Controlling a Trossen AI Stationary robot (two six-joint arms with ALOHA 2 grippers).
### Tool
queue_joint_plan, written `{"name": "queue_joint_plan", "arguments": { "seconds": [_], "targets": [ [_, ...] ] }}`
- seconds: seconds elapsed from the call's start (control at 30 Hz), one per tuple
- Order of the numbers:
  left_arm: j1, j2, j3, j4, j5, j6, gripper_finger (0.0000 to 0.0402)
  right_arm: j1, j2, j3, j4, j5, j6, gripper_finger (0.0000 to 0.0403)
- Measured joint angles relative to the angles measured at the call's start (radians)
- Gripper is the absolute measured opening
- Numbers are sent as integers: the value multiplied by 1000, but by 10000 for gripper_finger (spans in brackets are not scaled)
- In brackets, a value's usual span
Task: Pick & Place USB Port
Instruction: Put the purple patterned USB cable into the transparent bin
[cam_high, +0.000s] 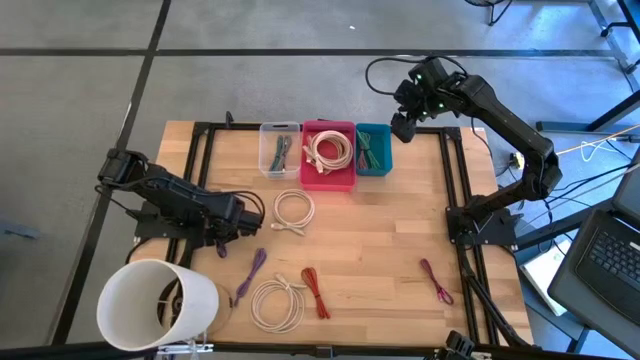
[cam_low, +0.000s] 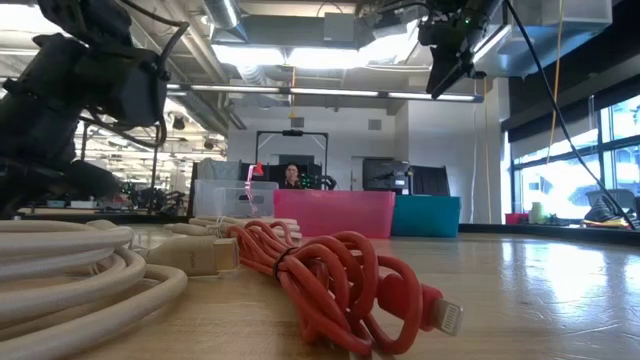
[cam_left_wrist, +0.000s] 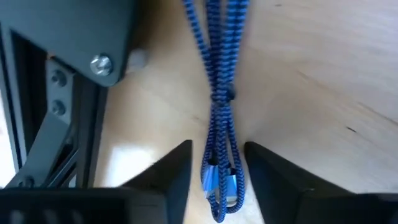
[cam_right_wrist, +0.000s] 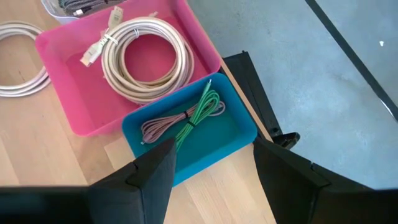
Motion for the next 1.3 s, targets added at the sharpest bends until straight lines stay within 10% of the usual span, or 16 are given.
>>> {"name": "queue_joint_plan", "arguments": {
  "seconds": [0.17, 0.43, 0.67, 0.83, 1.07, 1.3],
  "targets": [
    [-1, -13, 13, 33, -42, 51, 22, 0, 0, 0, 0, 2, 0, 220],
    [-27, -82, 122, 16, -191, 25, 9, 0, 0, 0, 0, 2, -1, 220],
    [-73, -185, 317, -13, -850, -6, 8, 0, 0, 0, 27, 2, -4, 220],
    [-17, -234, 422, 217, -1238, 390, 8, 0, 0, 0, 47, 2, -3, 220],
    [261, -252, 557, 647, -1019, 1176, 8, 0, 0, 0, 44, 2, 0, 220],
    [587, -234, 636, 648, -696, 1312, 8, 0, 0, 0, 37, 2, 1, 220]
  ]
}}
